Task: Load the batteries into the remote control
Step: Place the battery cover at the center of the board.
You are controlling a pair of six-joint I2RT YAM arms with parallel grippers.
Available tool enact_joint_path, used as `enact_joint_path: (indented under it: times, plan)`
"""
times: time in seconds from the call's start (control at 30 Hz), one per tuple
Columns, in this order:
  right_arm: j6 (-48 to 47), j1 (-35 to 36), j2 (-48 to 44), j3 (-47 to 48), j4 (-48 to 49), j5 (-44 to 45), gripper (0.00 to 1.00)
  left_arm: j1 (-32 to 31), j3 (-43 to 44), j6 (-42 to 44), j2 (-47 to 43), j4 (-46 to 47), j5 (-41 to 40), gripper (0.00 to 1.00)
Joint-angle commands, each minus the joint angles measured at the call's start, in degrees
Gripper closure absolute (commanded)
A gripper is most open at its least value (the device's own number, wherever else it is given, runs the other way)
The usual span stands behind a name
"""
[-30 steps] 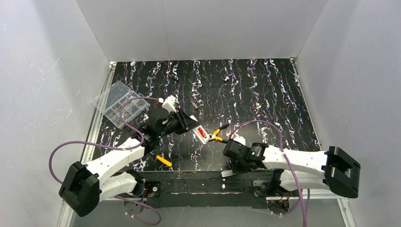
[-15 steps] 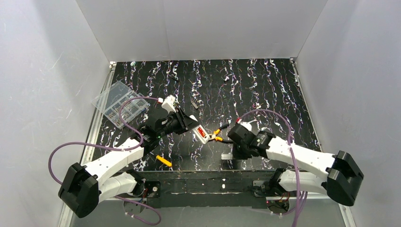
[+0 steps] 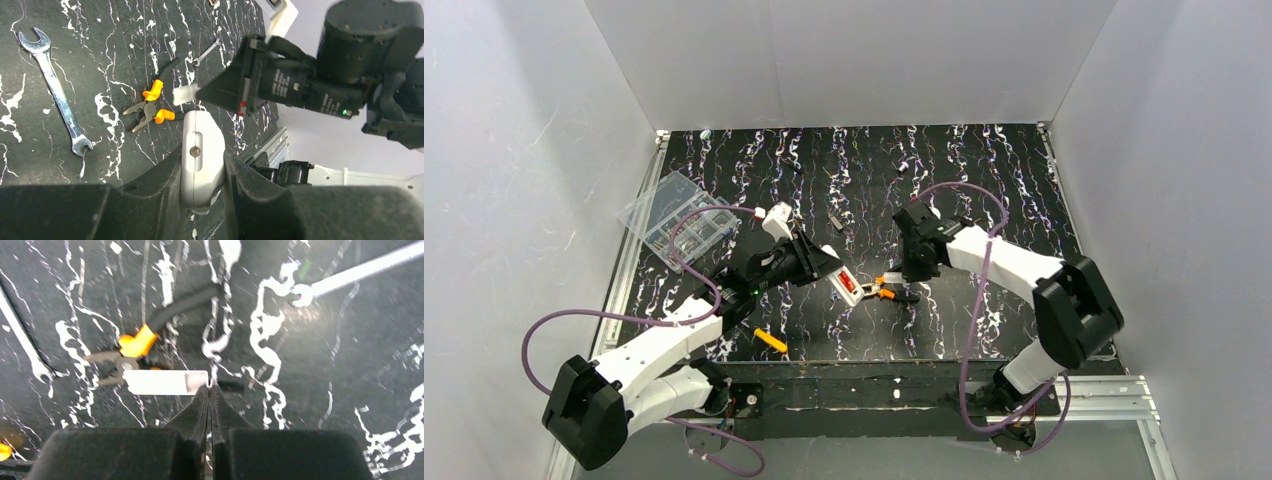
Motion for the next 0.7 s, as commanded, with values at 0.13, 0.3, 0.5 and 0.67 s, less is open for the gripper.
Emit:
enact_joint_path:
  times: [0.13,0.3,0.5,0.67]
  plan:
    - [-0.77,-0.33,7.3,6.5,4.61,-5.03,0.73,-0.17,1.52,1.25,-3.43,-1.37,0.36,0.99]
    - [-1.36,-0.51,4.13,5.33,5.31,-3.72,0.61,-0.13,1.1,1.53,-4.16,-2.03,0.03,0.99]
    - [-6.09,-2.09,3.14,5.18,5.49,-4.17,0.59,-0.16,1.08,1.35,-4.13,-1.77,0.24,0.99]
    - [-3.02,-4.07,4.14,6.71,4.83,-8.12,0.53,-0.19,1.26,1.64,-4.4,-2.5,0.36,0.98]
